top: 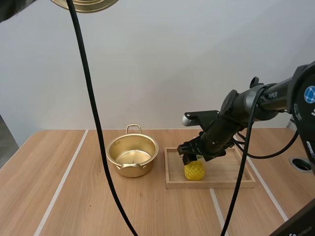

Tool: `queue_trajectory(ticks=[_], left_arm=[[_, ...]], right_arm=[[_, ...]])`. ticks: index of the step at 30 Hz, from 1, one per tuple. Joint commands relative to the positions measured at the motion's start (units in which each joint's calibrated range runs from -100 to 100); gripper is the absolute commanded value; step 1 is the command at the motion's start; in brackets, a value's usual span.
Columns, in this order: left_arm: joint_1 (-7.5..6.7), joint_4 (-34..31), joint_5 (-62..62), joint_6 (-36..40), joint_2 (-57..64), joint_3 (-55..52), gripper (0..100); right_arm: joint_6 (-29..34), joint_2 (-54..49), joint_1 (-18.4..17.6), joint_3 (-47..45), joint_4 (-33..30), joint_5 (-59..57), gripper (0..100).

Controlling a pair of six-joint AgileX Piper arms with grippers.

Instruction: Open the pot, put the pineapple inside, and close it

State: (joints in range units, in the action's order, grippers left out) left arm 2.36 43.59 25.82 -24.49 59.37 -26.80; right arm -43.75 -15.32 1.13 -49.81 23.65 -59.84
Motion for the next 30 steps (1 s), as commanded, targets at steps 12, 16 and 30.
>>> queue_trajectory(ticks=[12,16,30], left_arm=[[-0.16,1.6,0.9,0.5,0.2,0.5,0],[-0.16,1.6,1.5,0.5,0.2,0.5,0],[-0.16,1.6,1.5,0.5,0.2,0.5,0]], right_arm=[[-2.5,5.1,0.0,-0.2,1.8,2.1,100],[-3.2,5.8,0.0,-0.2,2.7,3.8,100],[-4.1,9.6,0.0,-0.2,2.9,3.8,54]])
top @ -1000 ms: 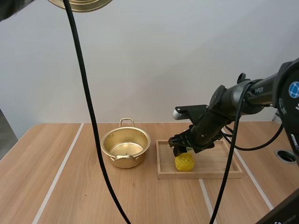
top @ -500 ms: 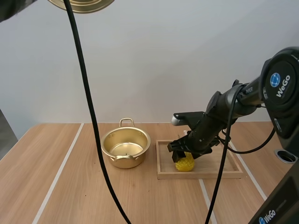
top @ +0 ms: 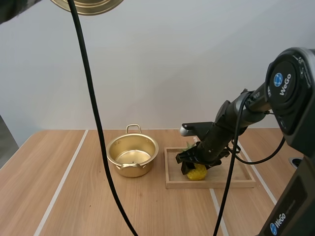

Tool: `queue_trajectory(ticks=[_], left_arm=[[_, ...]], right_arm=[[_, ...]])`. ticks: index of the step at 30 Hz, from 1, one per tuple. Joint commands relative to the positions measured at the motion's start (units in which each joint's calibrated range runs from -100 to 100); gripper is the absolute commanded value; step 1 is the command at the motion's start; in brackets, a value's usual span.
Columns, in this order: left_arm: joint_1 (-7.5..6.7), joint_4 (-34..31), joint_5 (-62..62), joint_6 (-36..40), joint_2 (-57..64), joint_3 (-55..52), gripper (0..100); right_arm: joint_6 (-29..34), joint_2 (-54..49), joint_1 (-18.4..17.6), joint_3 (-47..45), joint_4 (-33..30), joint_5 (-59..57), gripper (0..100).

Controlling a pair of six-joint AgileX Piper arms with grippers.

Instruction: Open the pot, put the pineapple inside, and close it

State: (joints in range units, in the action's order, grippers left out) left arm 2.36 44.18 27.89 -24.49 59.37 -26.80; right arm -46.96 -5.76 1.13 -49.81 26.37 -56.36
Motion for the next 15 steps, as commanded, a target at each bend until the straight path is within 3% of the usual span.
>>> queue_trajectory(ticks=[1,2,3,15], left_arm=[[-0.16,1.0,-0.6,0.5,0.2,0.5,0],[-0.16,1.0,-0.6,0.5,0.2,0.5,0],[-0.16,1.0,-0.6,0.5,0.2,0.5,0],[-0.16,1.0,-0.6,0.4,0.2,0.5,0]], right_arm=[[-1.3,0.0,0.0,-0.2,0.1,0.3,28],[-1.5,0.0,0.0,-0.2,0.1,0.3,4],[-1.5,0.0,0.0,-0.2,0.1,0.3,0],[-1.5,-3.0,0.0,0.7,1.5,3.6,0]])
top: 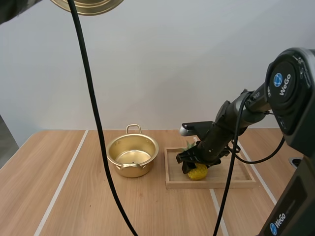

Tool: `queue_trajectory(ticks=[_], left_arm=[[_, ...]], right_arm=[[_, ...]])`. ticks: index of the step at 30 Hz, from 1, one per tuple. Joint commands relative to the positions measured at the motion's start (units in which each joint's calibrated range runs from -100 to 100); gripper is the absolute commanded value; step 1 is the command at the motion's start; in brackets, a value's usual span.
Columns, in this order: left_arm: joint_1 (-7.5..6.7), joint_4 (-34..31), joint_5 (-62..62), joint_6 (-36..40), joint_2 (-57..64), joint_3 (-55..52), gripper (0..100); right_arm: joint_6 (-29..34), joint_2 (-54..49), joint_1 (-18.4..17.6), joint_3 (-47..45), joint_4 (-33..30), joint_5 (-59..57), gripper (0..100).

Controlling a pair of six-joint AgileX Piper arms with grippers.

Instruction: Open the pot, put the pineapple inside, and close it

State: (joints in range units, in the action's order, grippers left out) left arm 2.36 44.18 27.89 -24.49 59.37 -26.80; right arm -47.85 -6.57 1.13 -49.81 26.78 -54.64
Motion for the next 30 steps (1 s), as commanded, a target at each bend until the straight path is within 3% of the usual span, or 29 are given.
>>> queue_trajectory(ticks=[1,17,24,30], left_arm=[[-0.16,1.0,-0.6,0.3,0.2,0.5,0],[-0.16,0.9,-0.6,0.1,0.2,0.5,0],[-0.16,0.9,-0.6,0.1,0.2,0.5,0],[-0.16,0.9,-0.6,0.1,0.2,0.5,0]], right_arm=[[-0.6,-3.6,0.0,1.0,1.7,2.6,0],[-0.7,-31.8,0.0,6.6,7.0,7.8,0],[-3.9,-34.7,0.0,6.6,10.0,7.8,0],[-10.1,-34.5,-1.0,6.6,18.1,9.0,0]])
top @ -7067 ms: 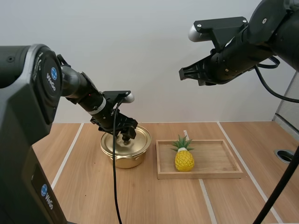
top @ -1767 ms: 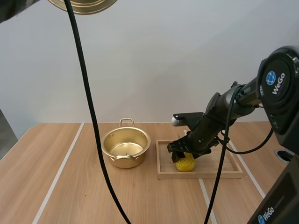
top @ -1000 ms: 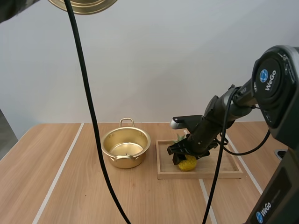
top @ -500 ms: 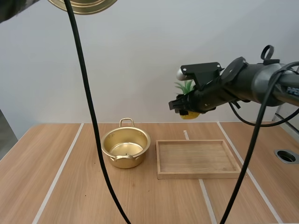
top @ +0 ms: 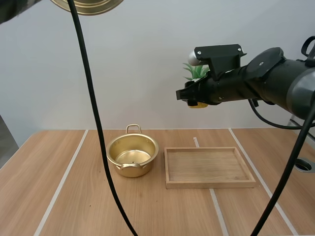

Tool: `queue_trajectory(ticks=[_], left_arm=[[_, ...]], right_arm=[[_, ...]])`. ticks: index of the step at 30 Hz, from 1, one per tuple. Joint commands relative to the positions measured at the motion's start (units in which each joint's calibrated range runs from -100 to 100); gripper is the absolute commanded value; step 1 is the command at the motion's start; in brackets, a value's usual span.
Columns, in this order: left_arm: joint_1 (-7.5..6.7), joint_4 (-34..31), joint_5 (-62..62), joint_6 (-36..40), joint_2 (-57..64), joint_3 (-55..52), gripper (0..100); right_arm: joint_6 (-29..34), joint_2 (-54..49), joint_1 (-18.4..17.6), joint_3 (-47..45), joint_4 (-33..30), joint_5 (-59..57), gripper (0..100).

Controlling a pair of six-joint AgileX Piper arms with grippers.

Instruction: Open the pot, put the pineapple inside, and close it

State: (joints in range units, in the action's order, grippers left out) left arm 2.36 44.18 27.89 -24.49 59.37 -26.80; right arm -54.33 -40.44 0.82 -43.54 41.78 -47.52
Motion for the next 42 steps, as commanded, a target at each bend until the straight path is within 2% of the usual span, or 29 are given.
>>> queue_trajectory(ticks=[1,10,17,23,42], left_arm=[[-0.16,0.9,-0.6,0.1,0.2,0.5,0],[-0.16,0.9,-0.6,0.1,0.2,0.5,0],[-0.16,0.9,-0.6,0.1,0.2,0.5,0],[-0.16,0.9,-0.6,0.1,0.2,0.5,0],[-0.16,0.9,-0.6,0.1,0.2,0.5,0]], right_arm=[[-4.6,-0.7,-1.4,0.4,3.4,3.3,0],[-5.0,4.4,-5.2,0.4,3.5,7.2,0],[-7.5,10.0,-10.6,0.4,3.3,11.3,0],[-9.8,14.8,-12.7,0.4,3.7,14.8,0],[-11.3,27.4,-20.3,0.4,3.5,31.8,0]])
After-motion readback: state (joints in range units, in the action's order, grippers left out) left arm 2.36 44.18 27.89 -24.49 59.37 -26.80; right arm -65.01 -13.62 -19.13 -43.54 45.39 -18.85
